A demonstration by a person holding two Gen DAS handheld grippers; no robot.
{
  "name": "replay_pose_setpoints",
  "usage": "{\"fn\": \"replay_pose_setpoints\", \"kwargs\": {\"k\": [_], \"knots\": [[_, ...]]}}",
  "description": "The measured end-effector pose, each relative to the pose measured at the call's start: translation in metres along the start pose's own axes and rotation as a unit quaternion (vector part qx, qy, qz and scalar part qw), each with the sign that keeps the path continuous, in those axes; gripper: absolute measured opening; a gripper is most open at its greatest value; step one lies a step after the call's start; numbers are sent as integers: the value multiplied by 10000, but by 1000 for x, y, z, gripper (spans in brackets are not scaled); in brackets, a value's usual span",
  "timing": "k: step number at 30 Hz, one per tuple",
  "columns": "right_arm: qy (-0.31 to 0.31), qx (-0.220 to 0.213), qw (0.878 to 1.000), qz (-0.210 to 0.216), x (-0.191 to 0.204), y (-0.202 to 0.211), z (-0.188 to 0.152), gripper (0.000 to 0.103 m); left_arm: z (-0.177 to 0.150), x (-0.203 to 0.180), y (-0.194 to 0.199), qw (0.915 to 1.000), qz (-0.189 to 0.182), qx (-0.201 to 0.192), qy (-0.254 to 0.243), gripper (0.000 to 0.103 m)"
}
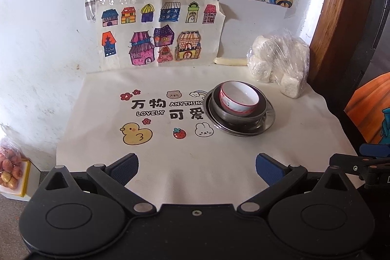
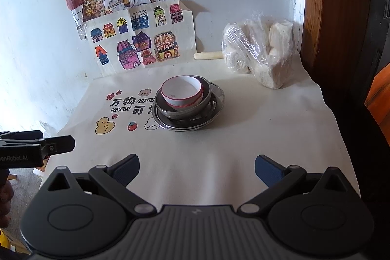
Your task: Organize plates and bowls
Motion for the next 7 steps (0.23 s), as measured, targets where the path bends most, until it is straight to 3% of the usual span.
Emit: {"fn": "replay_pose_setpoints", "kwargs": {"k": [7], "knots": [[-33,100,9999,-9,-3,-5,-2,103,0,-2,-5,9999,93,-2,-72,102]]}}
Point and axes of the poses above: each gripper's, at about its wrist camera, not at the fingertips, and y roughly against the way its jaws point, x to its left, z to its top, the point moved 2 cm from there along -y, roughly the way its jaws point, and after that the axes turned 12 degrees about -y, right-handed, at the moved point
